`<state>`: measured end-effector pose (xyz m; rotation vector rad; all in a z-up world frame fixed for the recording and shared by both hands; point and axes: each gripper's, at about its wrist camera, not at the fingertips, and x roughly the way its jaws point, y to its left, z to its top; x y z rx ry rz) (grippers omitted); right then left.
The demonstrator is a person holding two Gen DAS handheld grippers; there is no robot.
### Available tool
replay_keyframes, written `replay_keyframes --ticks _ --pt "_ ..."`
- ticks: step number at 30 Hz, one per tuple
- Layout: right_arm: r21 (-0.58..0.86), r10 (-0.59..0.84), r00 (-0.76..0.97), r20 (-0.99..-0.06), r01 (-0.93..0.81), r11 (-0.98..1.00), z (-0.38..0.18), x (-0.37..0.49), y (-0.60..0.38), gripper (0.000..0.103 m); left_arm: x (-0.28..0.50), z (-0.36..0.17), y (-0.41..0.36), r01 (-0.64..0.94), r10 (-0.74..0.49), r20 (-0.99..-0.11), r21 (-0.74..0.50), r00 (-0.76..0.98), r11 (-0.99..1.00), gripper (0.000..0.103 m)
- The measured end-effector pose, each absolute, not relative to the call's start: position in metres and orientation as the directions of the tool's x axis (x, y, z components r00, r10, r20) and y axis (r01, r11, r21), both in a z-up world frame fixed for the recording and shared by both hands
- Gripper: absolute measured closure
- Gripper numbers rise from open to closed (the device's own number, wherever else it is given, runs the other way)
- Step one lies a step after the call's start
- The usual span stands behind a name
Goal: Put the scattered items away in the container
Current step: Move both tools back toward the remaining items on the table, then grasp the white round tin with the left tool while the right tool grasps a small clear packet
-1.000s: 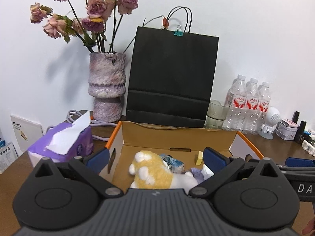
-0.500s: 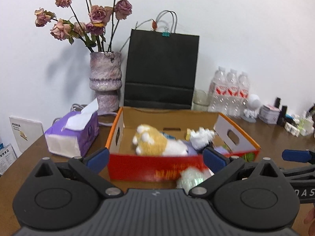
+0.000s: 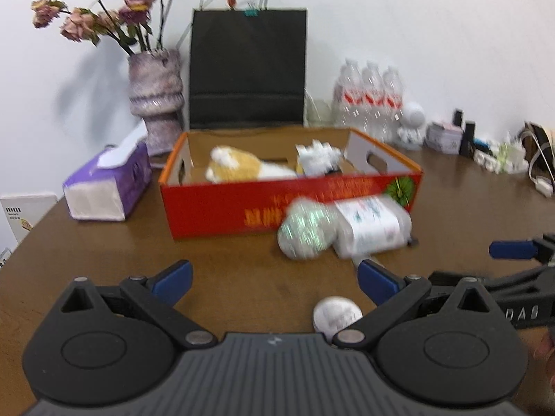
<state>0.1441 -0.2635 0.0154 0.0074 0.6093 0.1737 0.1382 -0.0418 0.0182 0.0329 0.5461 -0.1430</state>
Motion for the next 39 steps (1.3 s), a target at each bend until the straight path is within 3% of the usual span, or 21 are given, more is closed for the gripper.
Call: replay_keyframes --ticks 13,14,15,16,17,19,29,32,36,39 --pt "0.036 0.116 0.781 -0.613 -0.119 0.992 -0.004 0.140 -0.277 0.000 0.147 -0.016 -0.067 0.235 -0.167 -0.605 0.034 0.778 0.972 0.002" --pt "0.041 0.119 0.780 -0.615 -0.120 0.992 -0.005 0.140 -0.278 0.000 0.148 -0.018 -0.069 0.242 -0.170 -0.608 0.037 0.775 0.970 0.010" --pt "0.041 0.119 0.779 -0.615 -0.119 0.992 -0.005 0.141 -0.279 0.000 0.149 -0.020 -0.069 0.249 -0.175 -0.612 0.036 0.771 0.968 0.028" --pt "0.040 0.117 0.779 -0.617 -0.117 0.992 -0.006 0.142 -0.279 0.000 0.150 -0.022 -0.070 0.255 -0.182 -0.617 0.031 0.766 0.967 0.039" --pt "0.039 0.116 0.777 -0.618 -0.118 0.992 -0.006 0.143 -0.278 0.000 0.150 -0.023 -0.068 0.269 -0.205 -0.612 0.012 0.764 0.963 0.063" --pt "0.039 0.121 0.774 -0.622 -0.123 0.992 -0.006 0.146 -0.276 0.000 0.149 -0.019 -0.069 0.261 -0.186 -0.601 0.039 0.778 0.965 0.063" --pt "0.088 0.200 0.762 -0.616 -0.185 0.979 -0.004 0.182 -0.238 0.000 0.176 -0.006 -0.033 0.190 -0.192 -0.553 -0.061 0.811 0.980 0.063" --pt "0.106 0.212 0.768 -0.604 -0.186 0.977 -0.004 0.196 -0.226 0.011 0.179 -0.004 -0.022 0.176 -0.192 -0.543 -0.082 0.817 0.981 0.063" --pt "0.142 0.220 0.752 -0.621 -0.168 0.976 -0.009 0.211 -0.217 0.061 0.180 -0.006 -0.012 0.174 -0.206 -0.544 -0.109 0.813 0.979 0.063" --pt "0.114 0.221 0.749 -0.625 -0.193 0.975 -0.010 0.209 -0.212 0.075 0.180 -0.008 -0.007 0.175 -0.218 -0.548 -0.131 0.808 0.976 0.063"
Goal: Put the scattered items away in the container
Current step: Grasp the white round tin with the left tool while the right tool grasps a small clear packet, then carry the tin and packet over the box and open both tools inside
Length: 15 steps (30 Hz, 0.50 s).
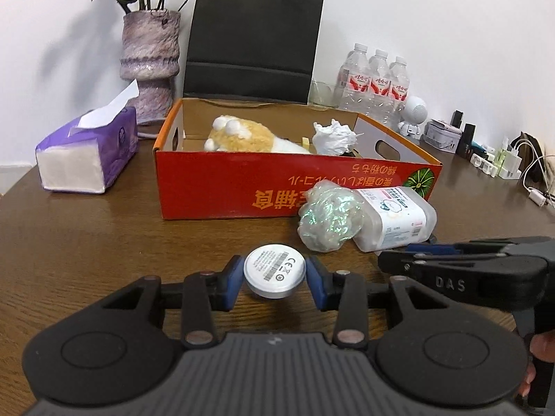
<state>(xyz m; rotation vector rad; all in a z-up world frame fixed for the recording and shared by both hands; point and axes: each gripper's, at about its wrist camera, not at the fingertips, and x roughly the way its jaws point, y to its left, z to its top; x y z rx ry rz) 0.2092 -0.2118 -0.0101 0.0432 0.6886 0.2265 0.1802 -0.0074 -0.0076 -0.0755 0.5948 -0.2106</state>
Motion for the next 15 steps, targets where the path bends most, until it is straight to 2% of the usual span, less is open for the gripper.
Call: replay_keyframes --ticks 1,8,15 --pt "0.123 0.242 0.743 -0.625 -0.213 0.969 -0.010 0.207 -0.212 0.081 0.179 -0.007 -0.006 0.178 -0.227 -0.545 -0.142 0.807 0.974 0.063" --pt "0.120 0.269 0.743 -0.612 -0.250 0.961 -0.008 0.189 -0.215 0.081 0.169 -0.002 -0.009 0.192 -0.237 -0.516 -0.140 0.823 0.971 0.063" --pt "0.124 0.284 0.785 -0.550 -0.260 0.958 0.012 0.171 -0.225 0.081 0.163 0.013 -0.012 0.197 -0.235 -0.481 -0.129 0.845 0.972 0.063"
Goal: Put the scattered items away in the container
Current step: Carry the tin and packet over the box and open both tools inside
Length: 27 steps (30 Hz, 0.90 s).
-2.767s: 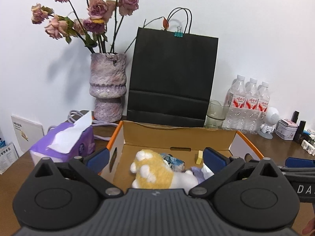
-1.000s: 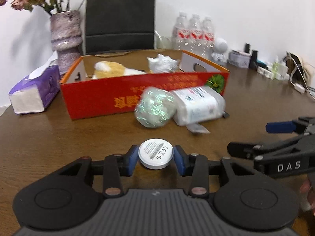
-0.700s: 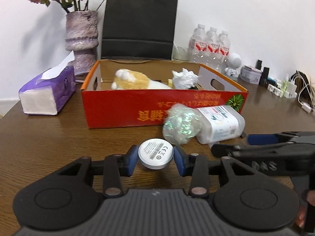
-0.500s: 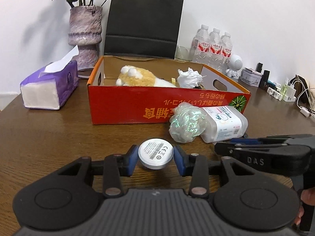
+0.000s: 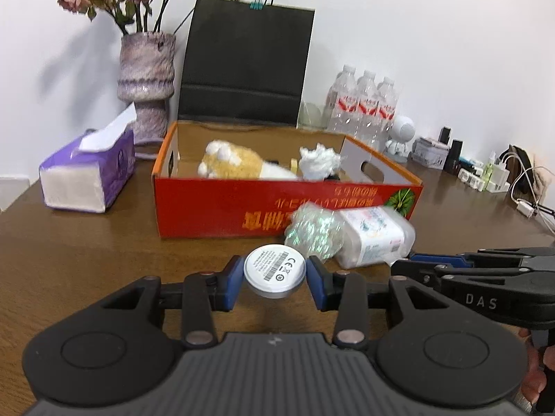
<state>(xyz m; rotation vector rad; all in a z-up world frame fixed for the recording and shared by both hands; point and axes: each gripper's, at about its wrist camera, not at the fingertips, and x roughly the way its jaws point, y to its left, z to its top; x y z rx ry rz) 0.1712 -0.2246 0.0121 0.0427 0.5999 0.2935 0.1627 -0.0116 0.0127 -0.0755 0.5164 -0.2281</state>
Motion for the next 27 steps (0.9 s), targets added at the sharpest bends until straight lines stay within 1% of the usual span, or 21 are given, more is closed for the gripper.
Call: replay_keyframes --ticks 7,14,18,21,23,27 --pt "0.139 0.295 0.836 -0.462 -0.261 0.955 0.046 0.182 -0.233 0.081 0.177 0.046 -0.020 0.217 -0.245 -0.411 -0.114 0.878 0.970 0.063" --pt "0.147 0.292 0.881 -0.372 -0.255 0.956 0.081 0.218 -0.235 0.081 0.216 0.075 -0.032 0.208 -0.242 -0.359 -0.129 0.902 0.969 0.063" --pt "0.159 0.306 0.891 -0.335 -0.267 0.951 0.095 0.249 -0.235 0.081 0.248 0.082 -0.035 0.178 -0.224 -0.341 -0.161 0.913 0.971 0.063" --pt "0.183 0.312 0.892 -0.327 -0.265 0.947 0.095 0.272 -0.235 0.081 0.275 0.078 -0.036 0.144 -0.204 -0.342 -0.192 0.917 0.971 0.063" --pt "0.187 0.310 0.888 -0.341 -0.259 0.947 0.089 0.286 -0.234 0.081 0.290 0.071 -0.039 0.127 -0.189 -0.358 -0.191 0.914 0.973 0.063" --pt "0.125 0.257 0.891 -0.375 -0.226 0.966 0.077 0.303 -0.235 0.081 0.309 0.057 -0.041 0.120 -0.182 -0.404 -0.174 0.896 0.977 0.063"
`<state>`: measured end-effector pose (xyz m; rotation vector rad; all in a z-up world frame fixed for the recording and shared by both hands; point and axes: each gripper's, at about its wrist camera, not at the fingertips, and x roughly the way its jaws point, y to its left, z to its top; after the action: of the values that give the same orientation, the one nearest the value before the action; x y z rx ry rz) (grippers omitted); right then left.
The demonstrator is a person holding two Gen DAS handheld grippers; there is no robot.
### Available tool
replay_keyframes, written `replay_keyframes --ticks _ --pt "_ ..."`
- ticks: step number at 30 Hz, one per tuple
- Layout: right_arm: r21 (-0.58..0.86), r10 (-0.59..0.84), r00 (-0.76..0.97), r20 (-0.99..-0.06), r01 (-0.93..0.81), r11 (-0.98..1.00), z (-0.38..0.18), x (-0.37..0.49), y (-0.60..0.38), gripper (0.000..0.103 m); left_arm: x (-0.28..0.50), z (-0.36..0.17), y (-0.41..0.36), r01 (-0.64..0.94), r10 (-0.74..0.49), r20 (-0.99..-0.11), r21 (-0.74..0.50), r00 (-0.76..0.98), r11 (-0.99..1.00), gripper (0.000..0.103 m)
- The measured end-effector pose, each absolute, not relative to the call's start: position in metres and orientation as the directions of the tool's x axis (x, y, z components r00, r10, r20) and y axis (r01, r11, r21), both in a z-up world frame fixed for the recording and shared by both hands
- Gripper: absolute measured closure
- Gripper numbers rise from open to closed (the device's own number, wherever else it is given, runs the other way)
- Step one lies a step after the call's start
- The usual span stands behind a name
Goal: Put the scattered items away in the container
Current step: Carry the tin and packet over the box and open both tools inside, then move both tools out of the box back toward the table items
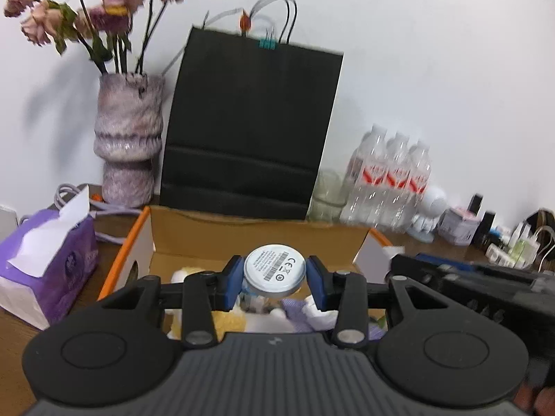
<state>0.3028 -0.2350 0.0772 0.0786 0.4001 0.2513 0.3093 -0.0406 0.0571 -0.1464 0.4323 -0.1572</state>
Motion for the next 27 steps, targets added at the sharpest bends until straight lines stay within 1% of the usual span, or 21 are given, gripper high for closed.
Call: replay_keyframes --ticks 5,10,11,12,13,14,15,16,19,27 --pt "0.152 0.259 0.874 -0.412 -0.215 0.965 0.066 0.315 -0.243 0.081 0.319 0.046 -0.036 0.092 -0.154 -0.437 -0.162 0.886 0.983 0.063" --pt "0.171 0.281 0.860 -0.425 -0.229 0.958 0.060 0.318 -0.243 0.081 0.319 0.045 -0.034 0.084 -0.154 -0.439 -0.175 0.885 0.981 0.062" --pt "0.173 0.285 0.859 -0.425 -0.231 0.957 0.060 0.318 -0.244 0.080 0.319 0.045 -0.034 0.080 -0.151 -0.440 -0.176 0.885 0.981 0.058" --pt "0.179 0.290 0.856 -0.427 -0.234 0.956 0.060 0.319 -0.244 0.077 0.320 0.045 -0.034 0.078 -0.149 -0.443 -0.175 0.884 0.982 0.038" --pt "0.183 0.294 0.852 -0.433 -0.236 0.954 0.060 0.320 -0.245 0.056 0.320 0.045 -0.033 0.071 -0.143 -0.450 -0.173 0.882 0.982 0.022" --pt "0.186 0.294 0.848 -0.441 -0.234 0.954 0.060 0.321 -0.246 0.038 0.320 0.046 -0.033 0.043 -0.115 -0.460 -0.164 0.880 0.985 0.004" --pt "0.186 0.284 0.848 -0.448 -0.222 0.957 0.060 0.321 -0.247 0.009 0.320 0.047 -0.032 0.007 -0.076 -0.466 -0.149 0.882 0.989 0.000" --pt "0.185 0.267 0.852 -0.450 -0.203 0.962 0.060 0.321 -0.249 0.000 0.320 0.049 -0.031 -0.006 -0.060 -0.461 -0.140 0.885 0.990 0.000" --pt "0.184 0.257 0.852 -0.456 -0.192 0.964 0.063 0.321 -0.254 0.000 0.318 0.051 -0.028 -0.003 -0.066 -0.456 -0.150 0.888 0.989 0.000" --pt "0.163 0.242 0.852 -0.465 -0.186 0.969 0.065 0.319 -0.252 0.000 0.317 0.051 -0.034 -0.006 -0.053 -0.466 -0.124 0.883 0.992 0.000"
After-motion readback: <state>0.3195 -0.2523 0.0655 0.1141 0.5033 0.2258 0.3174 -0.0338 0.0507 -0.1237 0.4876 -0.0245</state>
